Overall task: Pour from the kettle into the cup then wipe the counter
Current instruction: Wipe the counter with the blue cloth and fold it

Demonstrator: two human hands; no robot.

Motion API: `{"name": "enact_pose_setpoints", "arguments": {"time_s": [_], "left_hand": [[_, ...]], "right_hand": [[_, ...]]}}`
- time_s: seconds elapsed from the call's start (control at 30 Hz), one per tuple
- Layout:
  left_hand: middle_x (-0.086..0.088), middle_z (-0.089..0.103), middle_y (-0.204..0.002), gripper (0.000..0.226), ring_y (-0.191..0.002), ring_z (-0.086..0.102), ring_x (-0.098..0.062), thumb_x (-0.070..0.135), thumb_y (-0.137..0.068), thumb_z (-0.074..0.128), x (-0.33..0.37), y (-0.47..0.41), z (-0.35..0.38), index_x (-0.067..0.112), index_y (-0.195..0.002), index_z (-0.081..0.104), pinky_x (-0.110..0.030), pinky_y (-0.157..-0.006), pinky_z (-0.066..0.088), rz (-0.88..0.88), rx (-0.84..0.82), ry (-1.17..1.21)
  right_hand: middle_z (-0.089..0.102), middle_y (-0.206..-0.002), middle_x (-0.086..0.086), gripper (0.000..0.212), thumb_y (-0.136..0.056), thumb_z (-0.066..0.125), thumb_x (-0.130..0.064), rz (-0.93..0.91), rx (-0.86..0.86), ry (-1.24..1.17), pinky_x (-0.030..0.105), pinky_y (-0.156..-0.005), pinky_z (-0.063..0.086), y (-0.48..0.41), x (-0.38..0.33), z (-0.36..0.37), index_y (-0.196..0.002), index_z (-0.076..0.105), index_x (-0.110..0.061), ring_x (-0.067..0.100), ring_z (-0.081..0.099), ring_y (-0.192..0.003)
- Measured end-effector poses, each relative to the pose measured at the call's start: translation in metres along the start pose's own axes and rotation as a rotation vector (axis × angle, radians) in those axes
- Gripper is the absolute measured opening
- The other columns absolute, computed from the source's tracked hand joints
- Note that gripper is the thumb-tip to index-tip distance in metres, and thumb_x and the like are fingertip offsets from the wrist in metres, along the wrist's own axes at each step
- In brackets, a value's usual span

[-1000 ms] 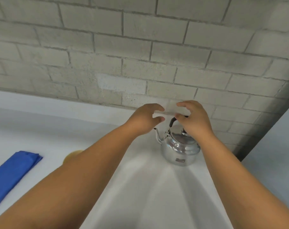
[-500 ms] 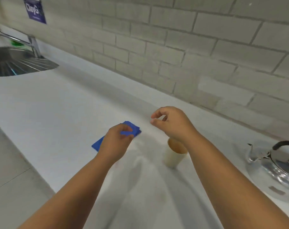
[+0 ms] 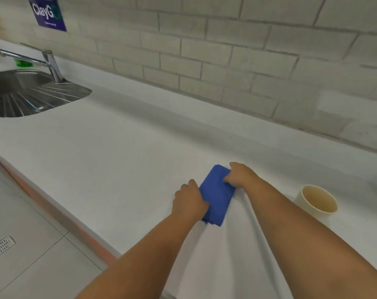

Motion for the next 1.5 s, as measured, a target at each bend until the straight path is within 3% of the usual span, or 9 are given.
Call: {"name": "enact_pose_setpoints", "arguments": {"time_s": [0.17, 0.3, 0.43, 0.57, 0.73, 0.87, 1.0, 1.23, 1.5], "left_hand": [[-0.012, 0.063, -0.095, 0.024, -0.082, 0.059, -0.026, 0.022, -0.085, 0.052, 0.005, -0.016, 0.003, 0.004, -0.100, 0.053, -0.033, -0.070, 0.047, 0.061, -0.172, -0.029], [-0.008, 0.059, -0.080, 0.012, -0.072, 0.055, -0.022, 0.019, -0.088, 0.046, 0.008, -0.012, 0.001, 0.009, -0.082, 0.051, -0.030, -0.063, 0.042, 0.176, -0.220, -0.011], [0.003, 0.048, -0.065, 0.018, -0.058, 0.043, -0.011, 0.019, -0.087, 0.047, 0.018, 0.014, -0.001, 0.016, -0.069, 0.043, -0.022, -0.050, 0.032, 0.301, -0.256, 0.204], [-0.002, 0.060, -0.080, 0.015, -0.068, 0.053, -0.016, 0.019, -0.077, 0.054, 0.044, 0.063, 0.012, 0.010, -0.089, 0.054, -0.028, -0.062, 0.042, 0.356, -0.414, 0.410], [0.004, 0.069, -0.105, 0.037, -0.094, 0.065, -0.014, 0.028, -0.069, 0.060, 0.094, 0.147, 0.066, 0.024, -0.105, 0.058, -0.034, -0.085, 0.054, 0.369, -0.826, 0.552], [0.003, 0.068, -0.109, 0.031, -0.097, 0.064, -0.015, 0.022, -0.077, 0.060, 0.119, 0.177, 0.109, 0.022, -0.107, 0.058, -0.033, -0.087, 0.052, 0.405, -0.951, 0.528], [0.003, 0.060, -0.086, 0.021, -0.078, 0.056, -0.016, 0.027, -0.081, 0.057, 0.130, 0.177, 0.129, 0.019, -0.100, 0.051, -0.034, -0.074, 0.048, 0.590, -0.787, 0.165], [-0.011, 0.063, -0.122, 0.030, -0.113, 0.056, -0.027, 0.022, -0.089, 0.054, 0.102, 0.078, 0.046, 0.009, -0.116, 0.059, -0.028, -0.097, 0.038, 0.868, -0.029, -0.031], [-0.005, 0.017, -0.156, 0.052, -0.144, 0.008, -0.024, 0.036, -0.097, 0.026, 0.020, -0.001, 0.046, 0.015, -0.144, 0.023, -0.042, -0.117, 0.011, 0.661, -0.064, -0.392]], "right_hand": [[0.054, -0.082, 0.007, 0.006, -0.084, 0.050, -0.014, 0.056, 0.048, -0.123, 0.027, -0.058, 0.039, -0.003, 0.003, 0.011, -0.082, 0.053, -0.008, 0.024, 0.051, -0.076], [0.045, -0.067, 0.007, 0.031, -0.083, 0.048, -0.009, -0.051, 0.247, -0.283, 0.029, -0.052, 0.033, 0.023, 0.000, 0.000, -0.055, 0.037, -0.014, 0.024, 0.045, -0.065], [0.039, -0.066, 0.001, 0.030, -0.086, 0.051, -0.015, -0.111, 0.383, -0.337, 0.027, -0.049, 0.029, 0.080, 0.012, -0.027, -0.057, 0.042, -0.014, 0.021, 0.040, -0.059], [0.061, -0.077, 0.005, 0.010, -0.085, 0.055, -0.018, -0.067, 0.420, -0.290, 0.033, -0.058, 0.043, 0.148, 0.048, -0.061, -0.081, 0.061, -0.011, 0.024, 0.056, -0.069], [0.063, -0.083, 0.001, 0.004, -0.082, 0.061, -0.020, 0.164, 0.375, -0.218, 0.034, -0.065, 0.046, 0.230, 0.125, -0.072, -0.079, 0.061, -0.023, 0.023, 0.059, -0.077], [0.062, -0.079, 0.000, 0.015, -0.082, 0.058, -0.016, 0.330, 0.312, -0.200, 0.030, -0.057, 0.041, 0.248, 0.173, -0.052, -0.076, 0.057, -0.029, 0.021, 0.058, -0.073], [0.060, -0.119, 0.008, 0.033, -0.088, 0.052, -0.020, 0.476, 0.402, -0.207, 0.037, -0.082, 0.049, 0.242, 0.213, -0.016, -0.121, 0.055, -0.023, 0.029, 0.057, -0.102], [0.000, -0.158, 0.015, 0.083, -0.086, 0.030, -0.067, 0.471, 0.320, -0.097, 0.049, -0.116, 0.011, 0.214, 0.197, 0.066, -0.148, 0.006, -0.018, 0.031, 0.001, -0.145], [0.001, -0.158, 0.016, 0.061, -0.097, 0.022, -0.038, 0.464, 0.420, -0.022, 0.043, -0.120, 0.003, 0.202, 0.185, 0.074, -0.148, 0.006, -0.009, 0.031, -0.004, -0.146]]}}
Point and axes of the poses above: each hand's wrist, its own y-axis away from the middle knuckle, its own z-axis out of the palm, x = y × z, the point moved 6 cm from there along -y, towards the middle knuckle
